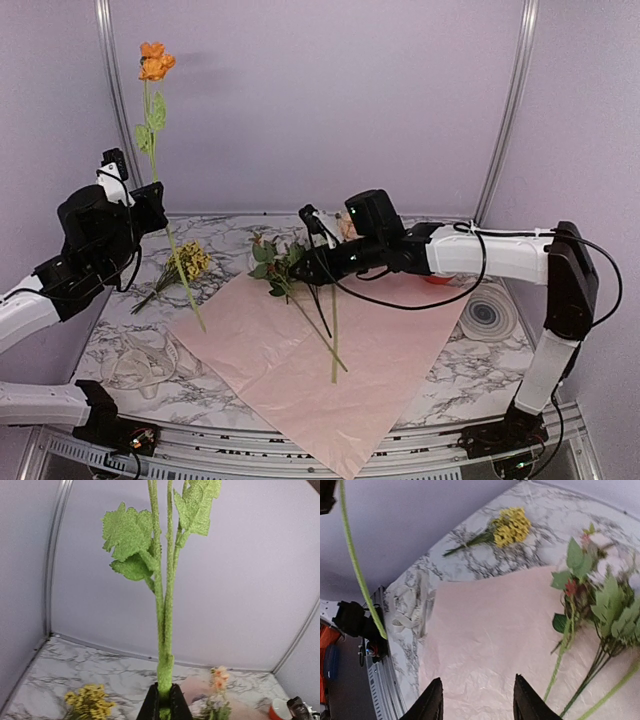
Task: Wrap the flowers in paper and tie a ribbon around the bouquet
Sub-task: Pass from the left arm to the right, then place the fake flower on the flattened wrapping paper.
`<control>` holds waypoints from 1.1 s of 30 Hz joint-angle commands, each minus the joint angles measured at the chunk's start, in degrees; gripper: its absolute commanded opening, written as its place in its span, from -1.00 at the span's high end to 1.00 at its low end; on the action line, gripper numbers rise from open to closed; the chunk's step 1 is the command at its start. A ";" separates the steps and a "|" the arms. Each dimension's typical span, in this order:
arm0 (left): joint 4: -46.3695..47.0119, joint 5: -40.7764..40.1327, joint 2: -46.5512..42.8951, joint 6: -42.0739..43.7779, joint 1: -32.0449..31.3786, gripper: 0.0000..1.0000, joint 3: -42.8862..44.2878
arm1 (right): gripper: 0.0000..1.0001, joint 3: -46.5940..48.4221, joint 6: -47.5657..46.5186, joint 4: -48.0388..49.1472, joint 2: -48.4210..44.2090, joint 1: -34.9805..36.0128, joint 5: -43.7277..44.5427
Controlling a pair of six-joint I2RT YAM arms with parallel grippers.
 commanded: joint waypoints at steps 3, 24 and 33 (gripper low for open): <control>33.67 26.29 2.84 -19.82 -0.74 1.00 -9.09 | -0.23 5.07 -2.06 17.48 -2.02 6.15 -16.93; 42.84 27.39 14.59 -27.82 -7.95 0.05 -10.76 | 1.00 11.84 5.80 13.26 4.70 5.68 -8.99; -0.66 -0.82 17.39 -19.79 -7.68 -0.84 -1.13 | 1.00 -6.42 15.61 8.21 -3.85 -2.07 0.04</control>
